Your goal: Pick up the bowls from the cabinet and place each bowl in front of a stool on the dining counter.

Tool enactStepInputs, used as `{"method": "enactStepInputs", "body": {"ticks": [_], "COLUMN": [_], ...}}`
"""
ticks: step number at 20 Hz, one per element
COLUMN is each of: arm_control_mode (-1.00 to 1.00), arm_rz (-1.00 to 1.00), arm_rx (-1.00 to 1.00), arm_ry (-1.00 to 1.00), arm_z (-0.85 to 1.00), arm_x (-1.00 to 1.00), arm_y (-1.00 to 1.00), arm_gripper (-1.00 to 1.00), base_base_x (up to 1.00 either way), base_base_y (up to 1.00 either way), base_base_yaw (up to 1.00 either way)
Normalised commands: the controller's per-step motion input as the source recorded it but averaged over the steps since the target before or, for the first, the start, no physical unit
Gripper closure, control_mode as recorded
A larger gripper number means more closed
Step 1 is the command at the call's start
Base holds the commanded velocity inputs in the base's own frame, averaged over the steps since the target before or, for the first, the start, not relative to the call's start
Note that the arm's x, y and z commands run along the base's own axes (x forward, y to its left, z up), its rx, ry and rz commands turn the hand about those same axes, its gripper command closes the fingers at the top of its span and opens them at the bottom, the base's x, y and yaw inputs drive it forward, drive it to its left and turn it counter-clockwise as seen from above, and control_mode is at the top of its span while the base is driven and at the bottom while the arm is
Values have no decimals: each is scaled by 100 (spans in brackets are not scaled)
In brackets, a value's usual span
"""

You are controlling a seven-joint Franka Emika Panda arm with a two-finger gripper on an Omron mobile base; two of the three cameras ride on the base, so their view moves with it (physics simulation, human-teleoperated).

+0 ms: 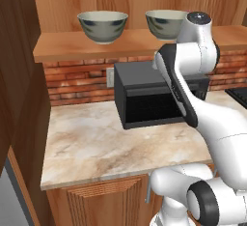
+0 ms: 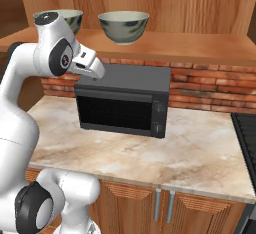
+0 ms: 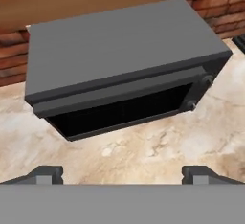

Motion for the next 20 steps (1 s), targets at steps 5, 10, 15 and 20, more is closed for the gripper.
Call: {"method": "enactStepInputs", "body": {"ticks": [5, 10, 15, 20], "arm_control_mode": [-100, -100, -100, -100], "arm_rz": [-18, -1, 0, 0], "arm_rx": [19, 13, 3, -1], "arm_ry": [-14, -17, -18, -16], "arm_z": [19, 39, 36, 43], "arm_x": [0, 0, 7, 0], "arm_y": [-9, -19, -12, -8], "arm_gripper": [-100, -100, -100, -100], "base_base_x": [0, 0, 0, 0], "base_base_y": [0, 0, 0, 0], "base_base_yaw": [0, 0, 0, 0]}}
